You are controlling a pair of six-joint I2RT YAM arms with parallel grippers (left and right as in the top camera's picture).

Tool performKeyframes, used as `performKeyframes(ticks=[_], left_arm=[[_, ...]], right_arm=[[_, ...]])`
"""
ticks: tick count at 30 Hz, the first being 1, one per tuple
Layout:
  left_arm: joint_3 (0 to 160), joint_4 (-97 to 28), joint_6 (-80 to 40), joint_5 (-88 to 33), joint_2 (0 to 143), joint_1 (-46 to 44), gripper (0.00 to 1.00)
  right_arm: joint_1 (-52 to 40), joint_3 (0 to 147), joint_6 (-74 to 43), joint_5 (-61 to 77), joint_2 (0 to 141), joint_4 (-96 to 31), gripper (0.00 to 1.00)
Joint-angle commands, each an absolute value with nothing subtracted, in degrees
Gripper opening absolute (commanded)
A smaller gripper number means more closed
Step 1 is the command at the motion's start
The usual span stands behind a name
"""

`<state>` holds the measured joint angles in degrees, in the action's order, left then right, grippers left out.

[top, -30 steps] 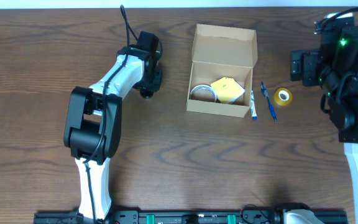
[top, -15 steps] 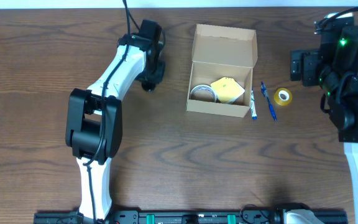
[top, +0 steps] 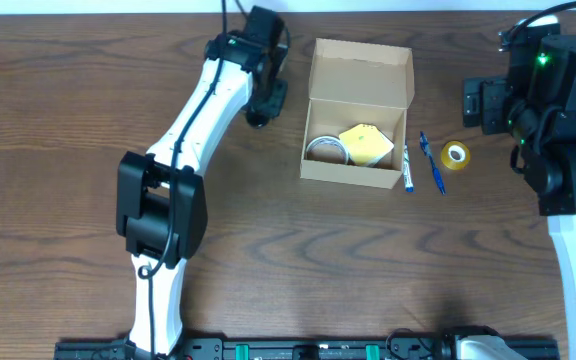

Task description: Pack container

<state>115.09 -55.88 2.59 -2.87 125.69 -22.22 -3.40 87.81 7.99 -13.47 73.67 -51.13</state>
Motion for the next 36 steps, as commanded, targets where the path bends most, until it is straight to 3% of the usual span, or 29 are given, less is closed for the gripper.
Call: performKeyframes(ticks=[1,36], left_arm=[[119.5,-56.9,4.8,-3.0,126.4,-23.0,0.34],[123.0,-54.2,10.0,-6.0,126.4,-32.8,0.33]], right_arm=[[-3.8,88.9,8.0,-13.5,73.8,-51.0,0.98],[-5.9,88.9,8.0,-13.5,73.8,-50.7,0.98]])
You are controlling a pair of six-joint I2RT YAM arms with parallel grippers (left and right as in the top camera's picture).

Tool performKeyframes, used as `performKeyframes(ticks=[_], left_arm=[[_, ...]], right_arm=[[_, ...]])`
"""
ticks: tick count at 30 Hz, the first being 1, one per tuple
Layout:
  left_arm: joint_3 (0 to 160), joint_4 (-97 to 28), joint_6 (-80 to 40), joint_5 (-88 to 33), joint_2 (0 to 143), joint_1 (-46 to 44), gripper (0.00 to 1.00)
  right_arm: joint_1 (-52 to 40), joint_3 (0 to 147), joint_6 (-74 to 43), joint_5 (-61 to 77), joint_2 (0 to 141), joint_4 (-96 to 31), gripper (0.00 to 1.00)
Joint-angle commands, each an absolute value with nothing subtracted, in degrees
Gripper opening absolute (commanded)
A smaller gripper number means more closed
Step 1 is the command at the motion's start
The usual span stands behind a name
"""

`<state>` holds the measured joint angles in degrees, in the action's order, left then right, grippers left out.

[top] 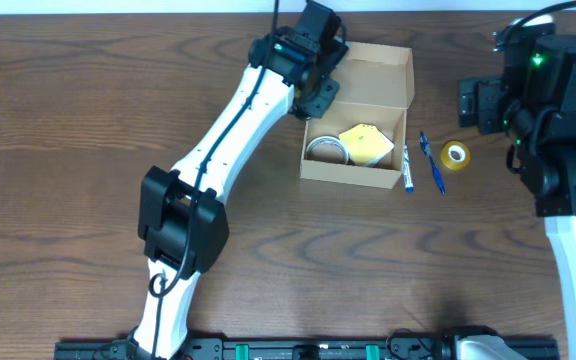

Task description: Pack container

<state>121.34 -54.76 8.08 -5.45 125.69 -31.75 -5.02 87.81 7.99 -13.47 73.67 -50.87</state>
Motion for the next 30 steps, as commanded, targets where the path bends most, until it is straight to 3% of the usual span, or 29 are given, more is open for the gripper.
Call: performKeyframes(ticks=[1,30], left_arm=[[123.0,-53.7,10.1,-5.8,126.4,-33.1,0.32],[123.0,-55.6,13.7,-5.4,132.6,-38.1,0.29]], right_arm=[[-6.1,88.9,8.0,-13.5,73.8,-50.7,0.97],[-6.5,88.9,8.3,-15.2,73.8,-50.5,0.98]])
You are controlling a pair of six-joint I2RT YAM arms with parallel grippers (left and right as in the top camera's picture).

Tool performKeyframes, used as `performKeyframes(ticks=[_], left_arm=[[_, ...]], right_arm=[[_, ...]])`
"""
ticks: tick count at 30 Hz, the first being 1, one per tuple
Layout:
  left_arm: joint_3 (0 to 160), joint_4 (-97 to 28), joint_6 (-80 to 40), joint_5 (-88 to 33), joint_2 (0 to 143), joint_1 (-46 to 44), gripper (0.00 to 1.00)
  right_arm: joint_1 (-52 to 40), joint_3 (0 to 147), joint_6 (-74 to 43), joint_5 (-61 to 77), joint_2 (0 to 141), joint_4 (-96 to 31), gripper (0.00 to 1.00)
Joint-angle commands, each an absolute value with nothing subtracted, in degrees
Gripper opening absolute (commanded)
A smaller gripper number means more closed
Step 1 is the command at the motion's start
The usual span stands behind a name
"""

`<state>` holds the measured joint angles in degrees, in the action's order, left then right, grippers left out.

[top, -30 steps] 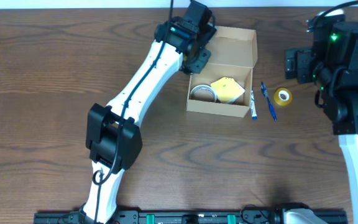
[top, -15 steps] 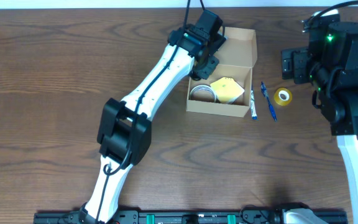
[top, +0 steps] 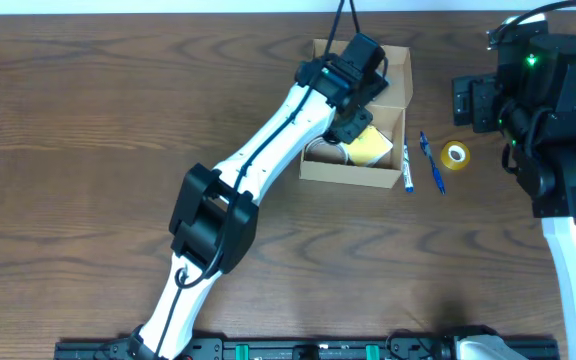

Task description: Pack container

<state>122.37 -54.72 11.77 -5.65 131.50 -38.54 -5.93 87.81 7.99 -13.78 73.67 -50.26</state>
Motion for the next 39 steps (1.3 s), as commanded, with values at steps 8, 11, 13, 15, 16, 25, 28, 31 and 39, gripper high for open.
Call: performKeyframes(ticks=[8,11,13,15,16,25,28,31,39], left_arm=[[122.8,-57.9,21.0,-9.2,132.9,-34.4,0.27],[122.7,-57.7,22.3,-12.7,133.1,-33.2,0.27],[122.7,-57.4,22.3,-13.2,133.5,-33.0,0.27],[122.7,-56.8,22.3,-13.2,134.3,-33.0,0.27],[122.7,-56.7,22.3,-13.2,134.6,-33.1,0.27],[122.7,-55.5,22.3,-13.5,135.9,-33.8,0.27],[122.7,-55.4,22.3,-13.6,135.9,-33.8,0.3],[122.7,-55.4,22.3,-13.6,135.9,-33.8,0.34],[122.7,-55.4,22.3,-13.6,135.9,-33.8,0.42]], right_arm=[[-6.5,88.9,8.3,-15.2,73.8,-50.4,0.98],[-6.5,88.9,8.3,-15.2,73.8,-50.3,0.98],[-6.5,88.9,8.2,-15.2,73.8,-50.3,0.98],[-6.5,88.9,8.3,-15.2,73.8,-50.5,0.98],[-6.5,88.9,8.2,-15.2,73.8,-50.6,0.98],[-6.5,88.9,8.2,-15.2,73.8,-51.2,0.98],[-6.5,88.9,8.2,-15.2,73.8,-51.5,0.97],[-6.5,88.9,8.2,-15.2,73.8,-51.6,0.97],[-6.5,88.9,8.3,-15.2,73.8,-51.7,0.97]])
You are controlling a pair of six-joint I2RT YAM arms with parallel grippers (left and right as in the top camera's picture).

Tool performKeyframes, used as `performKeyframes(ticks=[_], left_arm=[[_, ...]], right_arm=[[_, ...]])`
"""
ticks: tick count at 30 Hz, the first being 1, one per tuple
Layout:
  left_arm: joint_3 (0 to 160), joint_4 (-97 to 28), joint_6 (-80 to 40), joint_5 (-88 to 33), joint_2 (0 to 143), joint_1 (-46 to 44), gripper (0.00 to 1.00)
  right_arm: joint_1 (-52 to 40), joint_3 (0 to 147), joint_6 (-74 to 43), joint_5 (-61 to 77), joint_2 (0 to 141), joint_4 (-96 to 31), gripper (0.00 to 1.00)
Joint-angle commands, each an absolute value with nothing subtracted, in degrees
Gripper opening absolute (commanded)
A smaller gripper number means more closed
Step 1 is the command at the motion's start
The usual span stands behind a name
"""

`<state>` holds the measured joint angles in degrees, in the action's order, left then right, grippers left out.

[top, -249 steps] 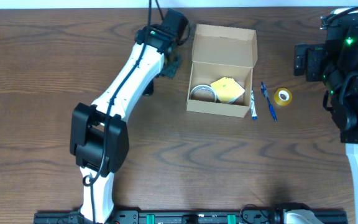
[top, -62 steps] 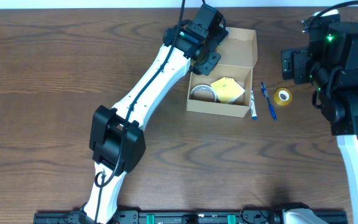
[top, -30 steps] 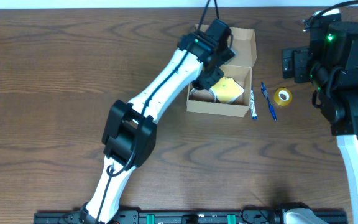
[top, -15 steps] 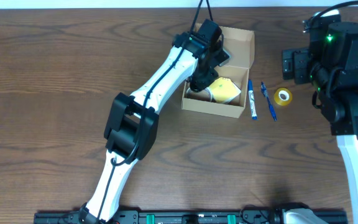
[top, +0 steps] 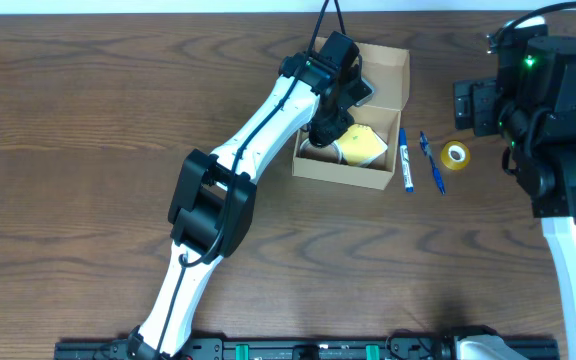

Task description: Pack container

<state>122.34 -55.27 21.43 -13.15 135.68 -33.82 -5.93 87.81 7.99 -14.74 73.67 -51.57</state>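
Note:
An open cardboard box [top: 383,172] stands at the table's back middle, its lid flap up behind it. Inside lie a yellow item [top: 366,146] and a clear tape roll [top: 315,150], partly hidden. My left gripper [top: 328,122] reaches down into the box's left half; the wrist hides its fingers. Two blue pens [top: 405,160] [top: 430,162] lie on the table just right of the box, and a yellow tape roll [top: 455,154] lies beyond them. My right gripper [top: 470,104] hovers at the back right, above and beside that roll; its jaws cannot be made out.
The left arm [top: 258,140] stretches diagonally from the front edge to the box. The right arm's bulk [top: 568,120] fills the right side. A black rail [top: 298,350] runs along the table's front edge.
My left gripper has moved from over the box's middle to its left half. The box now sits slightly further left, so the pen beside it shows more. The right arm has hardly moved.
My left gripper was first over bare table to the left of the box. Then it was at the box's back left corner, then over the box's middle. Now it is down in the left half, and the box sits a little further left.

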Motion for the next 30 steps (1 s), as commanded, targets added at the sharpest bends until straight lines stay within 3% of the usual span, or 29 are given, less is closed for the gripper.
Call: performKeyframes(ticks=[1,4,6,17,23,30], left_arm=[[122.7,-55.4,22.3,-13.6,135.9,-33.8,0.45],[122.7,-55.3,22.3,-13.6,135.9,-33.8,0.55],[122.7,-55.2,22.3,-13.5,135.9,-33.8,0.56],[122.8,-56.1,19.6,-12.3,135.9,-35.4,0.51],[127.0,-57.8,17.5,-1.7,135.9,-39.0,0.5],[135.5,-63.0,16.3,2.1,135.9,-40.2,0.5]], right_arm=[[-6.5,88.9,8.3,-15.2,73.8,-51.7,0.97],[-6.5,88.9,8.3,-15.2,73.8,-51.7,0.97],[-6.5,88.9,8.3,-15.2,73.8,-51.7,0.97],[-6.5,88.9,8.2,-15.2,73.8,-51.3,0.97],[-6.5,88.9,8.2,-15.2,73.8,-51.2,0.98],[-6.3,88.9,8.2,-15.2,76.0,-52.2,0.99]])
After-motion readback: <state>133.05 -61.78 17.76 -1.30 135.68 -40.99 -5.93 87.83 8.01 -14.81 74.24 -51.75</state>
